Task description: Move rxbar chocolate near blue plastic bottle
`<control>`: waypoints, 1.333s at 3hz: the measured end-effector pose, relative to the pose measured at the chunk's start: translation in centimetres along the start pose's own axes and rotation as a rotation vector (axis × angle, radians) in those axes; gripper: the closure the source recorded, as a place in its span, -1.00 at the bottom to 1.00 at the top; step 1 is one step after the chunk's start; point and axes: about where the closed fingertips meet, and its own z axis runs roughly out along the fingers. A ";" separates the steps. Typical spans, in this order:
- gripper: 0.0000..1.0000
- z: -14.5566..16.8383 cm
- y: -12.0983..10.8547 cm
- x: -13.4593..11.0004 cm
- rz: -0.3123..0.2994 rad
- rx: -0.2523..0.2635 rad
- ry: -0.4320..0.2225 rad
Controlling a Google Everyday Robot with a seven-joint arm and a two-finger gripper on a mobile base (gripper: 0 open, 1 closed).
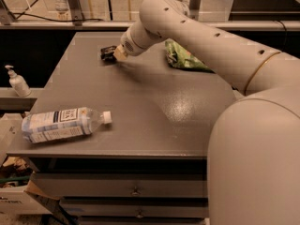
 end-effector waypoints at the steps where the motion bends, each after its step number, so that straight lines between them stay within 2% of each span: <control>1: 1.00 -1.9 0.4 -0.6 -0.003 0.003 -0.049; 2: 1.00 -5.2 1.6 -0.7 -0.012 -0.022 -0.101; 4: 1.00 -13.0 4.4 2.8 -0.033 -0.095 -0.130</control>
Offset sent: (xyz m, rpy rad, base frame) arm -0.0666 -0.0381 0.0704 0.1463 -0.0783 0.0647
